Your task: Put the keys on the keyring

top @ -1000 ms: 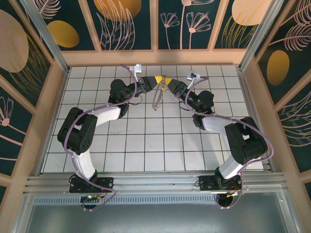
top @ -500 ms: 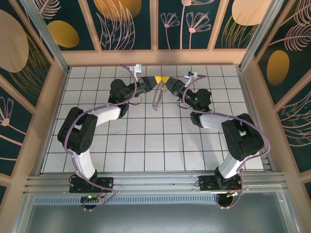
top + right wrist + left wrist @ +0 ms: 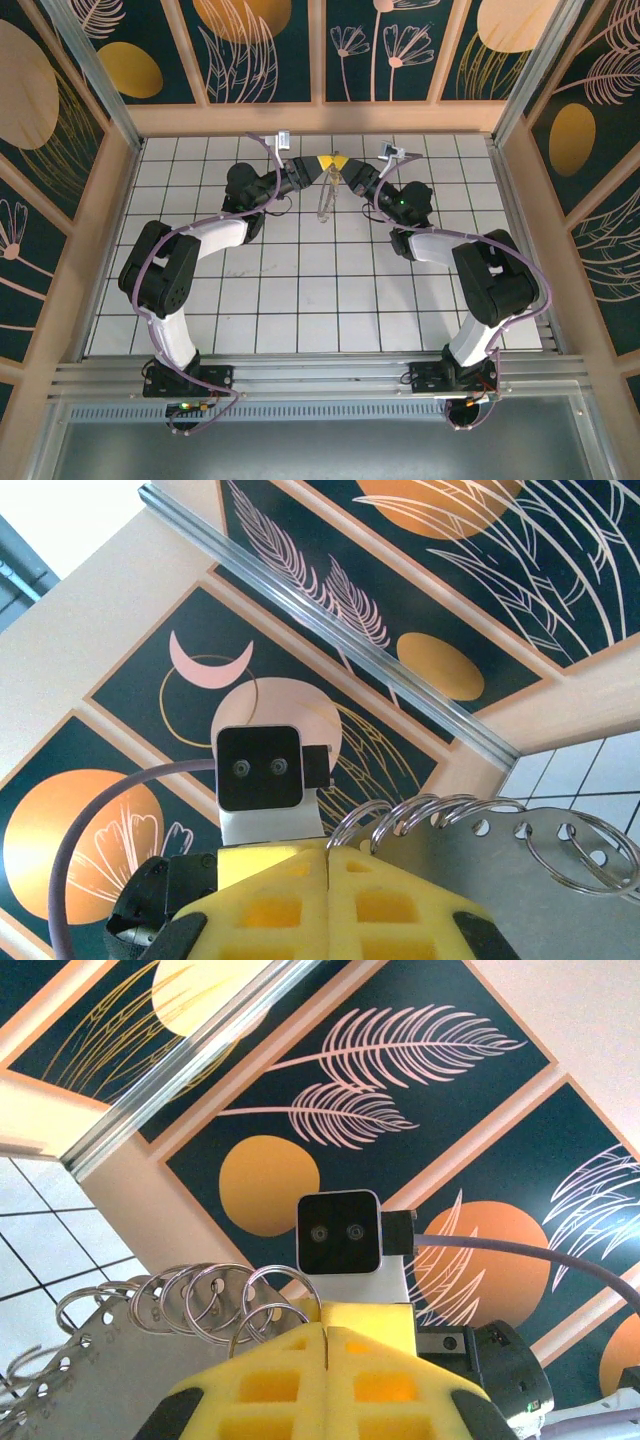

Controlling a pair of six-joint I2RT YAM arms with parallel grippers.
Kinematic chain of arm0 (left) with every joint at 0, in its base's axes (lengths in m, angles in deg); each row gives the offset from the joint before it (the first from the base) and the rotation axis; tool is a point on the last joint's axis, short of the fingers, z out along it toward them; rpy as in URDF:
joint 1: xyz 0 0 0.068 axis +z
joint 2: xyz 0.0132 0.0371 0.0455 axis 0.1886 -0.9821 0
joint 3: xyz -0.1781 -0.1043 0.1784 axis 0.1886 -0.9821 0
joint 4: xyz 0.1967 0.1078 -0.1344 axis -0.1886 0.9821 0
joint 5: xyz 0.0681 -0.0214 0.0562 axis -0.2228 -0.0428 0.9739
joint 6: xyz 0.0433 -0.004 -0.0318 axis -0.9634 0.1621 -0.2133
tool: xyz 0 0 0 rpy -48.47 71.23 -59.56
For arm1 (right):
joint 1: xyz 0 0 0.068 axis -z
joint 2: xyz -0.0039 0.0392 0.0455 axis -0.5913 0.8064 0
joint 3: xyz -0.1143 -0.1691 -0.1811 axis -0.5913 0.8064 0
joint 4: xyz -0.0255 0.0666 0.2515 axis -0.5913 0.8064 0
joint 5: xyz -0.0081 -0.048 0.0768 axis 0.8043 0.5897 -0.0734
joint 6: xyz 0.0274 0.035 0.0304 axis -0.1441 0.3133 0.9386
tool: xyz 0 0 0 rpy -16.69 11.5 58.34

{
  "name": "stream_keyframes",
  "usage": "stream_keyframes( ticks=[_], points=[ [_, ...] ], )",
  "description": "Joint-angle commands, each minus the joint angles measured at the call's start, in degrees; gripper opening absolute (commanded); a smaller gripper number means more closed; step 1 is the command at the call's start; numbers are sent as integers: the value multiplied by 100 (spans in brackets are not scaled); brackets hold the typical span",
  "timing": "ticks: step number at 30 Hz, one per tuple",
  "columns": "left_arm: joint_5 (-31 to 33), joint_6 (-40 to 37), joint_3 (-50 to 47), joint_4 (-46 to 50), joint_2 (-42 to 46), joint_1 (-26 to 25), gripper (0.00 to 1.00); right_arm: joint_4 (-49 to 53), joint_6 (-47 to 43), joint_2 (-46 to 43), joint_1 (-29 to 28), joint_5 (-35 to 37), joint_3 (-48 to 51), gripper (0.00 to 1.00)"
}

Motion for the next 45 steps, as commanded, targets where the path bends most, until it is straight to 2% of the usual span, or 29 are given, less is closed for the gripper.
stream_keyframes(
  ticks=[1,2,3,5,13,17,23,27,32,38,45],
  points=[
    [-135,-190,152,-170,9,-79,0,-219,-57,60,-80,-254,-204,0],
    [-127,-206,153,-141,19,-77,0,-202,-66,51,-78,-266,-201,0],
    [-110,-243,153,-96,19,-82,0,-160,-84,57,-87,-286,-220,4],
    [-94,-304,170,-14,32,-86,0,-65,-105,29,-100,-282,-234,18],
    [-90,-539,181,225,121,-83,0,27,-250,-254,-65,-126,102,32],
    [-176,-1017,170,572,289,-83,0,78,-413,-728,36,58,566,45],
    [-401,-1934,169,933,514,-83,0,503,-842,-1531,201,149,1077,45],
    [-663,-2262,144,800,547,-83,0,1001,-1230,-1891,242,11,1097,46],
    [-925,-2236,100,354,495,-85,0,957,-1284,-1928,295,-278,1088,46],
    [-1100,-2011,65,-120,438,-84,0,426,-1020,-1652,285,-596,1043,43],
    [-1137,-1953,73,-149,443,-83,0,62,-809,-1343,160,-708,941,38]
  ],
)
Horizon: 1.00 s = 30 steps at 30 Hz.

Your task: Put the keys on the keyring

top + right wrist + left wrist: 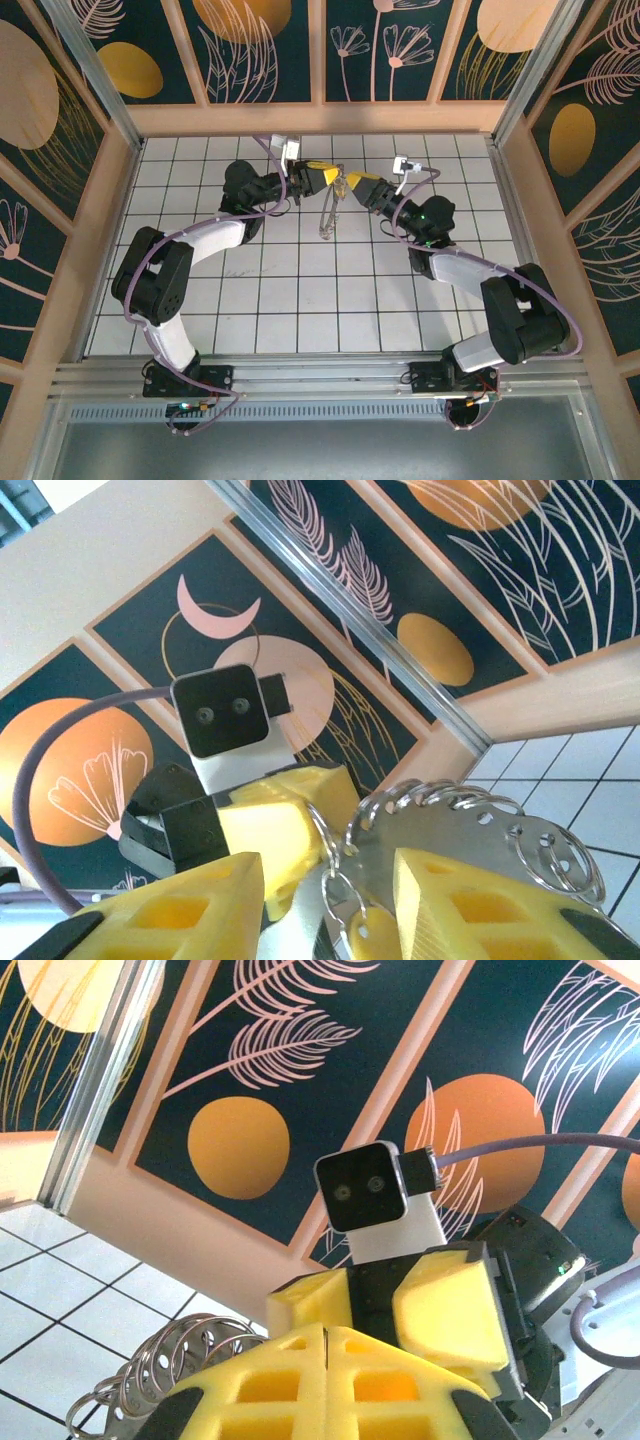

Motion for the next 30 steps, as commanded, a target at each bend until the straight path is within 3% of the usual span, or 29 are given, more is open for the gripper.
stream_keyframes(
  ticks=[1,24,30],
  points=[
    [-113,59,71,-456,101,-29,0,-509,99,97,-105,-182,-130,38],
    [-183,114,56,-490,75,-42,0,-750,176,548,-256,-15,-542,33],
    [-196,142,47,-517,71,-51,0,-1174,503,778,-212,-62,-583,21]
  ],
)
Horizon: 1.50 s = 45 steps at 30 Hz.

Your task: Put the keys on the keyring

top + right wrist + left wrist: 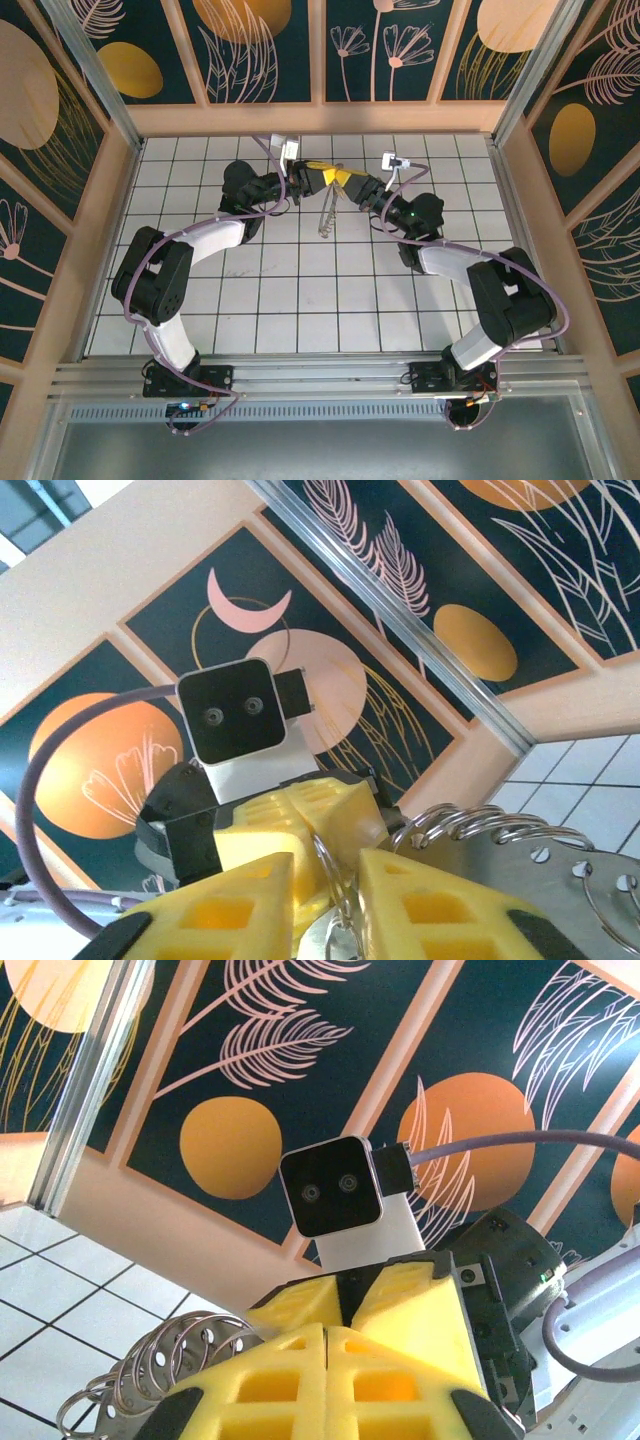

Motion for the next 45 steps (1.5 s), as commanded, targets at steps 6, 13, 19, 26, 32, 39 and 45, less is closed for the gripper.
stream_keyframes(
  ticks=[6,13,19,26,32,39,45],
  points=[
    [-95,68,38,-416,79,-72,0,-865,435,319,38,-175,-251,7],
    [-33,111,56,-405,81,-82,0,-857,391,308,38,-147,-210,0],
    [163,103,82,-269,182,-81,19,-661,255,285,91,-199,-242,0],
    [400,-279,176,359,389,-73,37,-267,108,280,248,-499,-423,0],
    [393,-442,293,645,569,-20,43,188,-80,292,356,-807,-629,0],
    [276,-549,402,901,643,118,46,504,-185,352,543,-1182,-817,0],
    [54,-834,609,1414,671,281,48,724,-298,445,657,-1607,-1022,0]
  ],
)
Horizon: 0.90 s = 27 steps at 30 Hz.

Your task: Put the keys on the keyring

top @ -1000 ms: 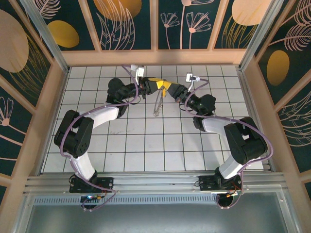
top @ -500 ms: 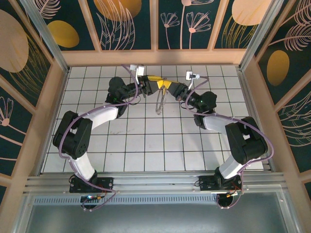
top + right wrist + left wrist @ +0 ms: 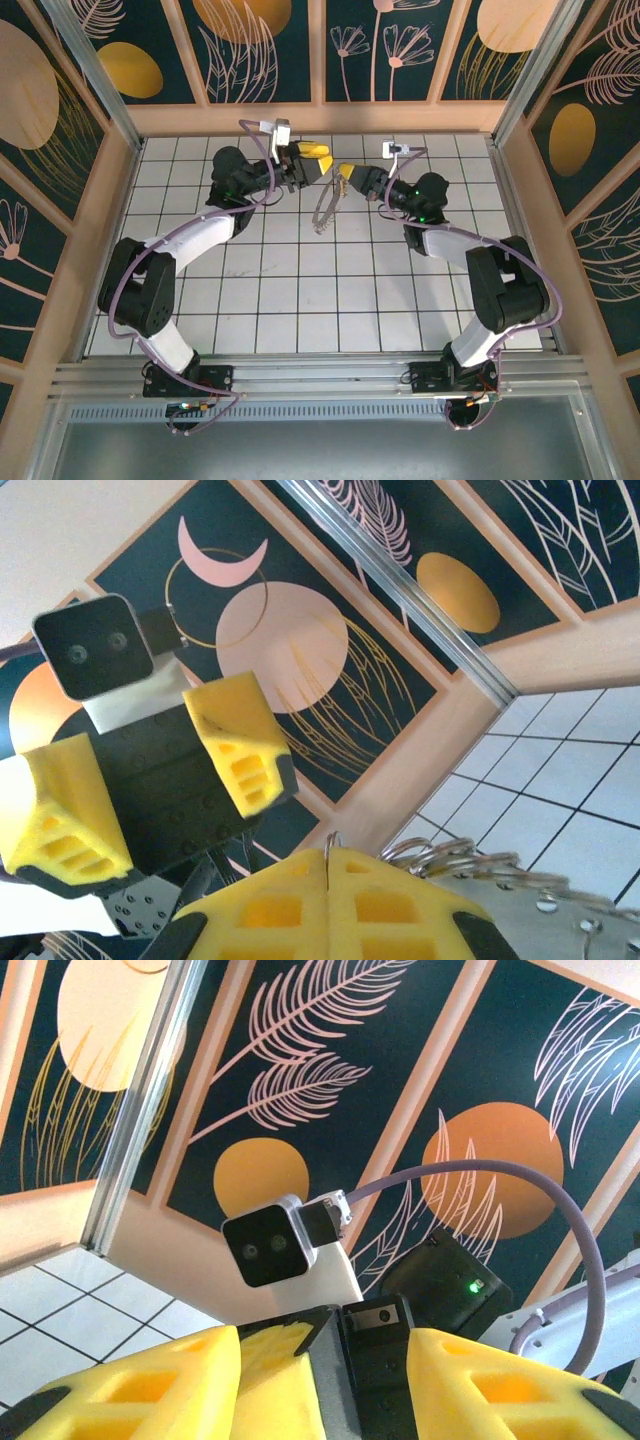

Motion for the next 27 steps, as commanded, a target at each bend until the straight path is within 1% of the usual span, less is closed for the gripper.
stream_keyframes(
  ticks=[1,5,9,12,14,18,27],
  points=[
    [-268,-310,226,366,115,120,48,-81,-190,33,70,-456,-326,0],
    [-533,-518,416,769,52,212,48,31,-321,109,98,-909,-518,0],
    [-871,-990,688,1485,-32,288,48,182,-477,236,103,-1417,-781,0],
    [-1122,-1336,880,2019,-89,352,46,471,-675,312,116,-1632,-968,0],
    [-1318,-1535,1013,2335,-90,389,43,582,-741,361,135,-1747,-1066,0],
    [-1596,-1974,1290,3030,-358,434,35,691,-754,486,163,-1929,-1259,0],
    [-1772,-2114,1365,3216,-577,445,33,688,-741,541,174,-1975,-1339,0]
  ],
)
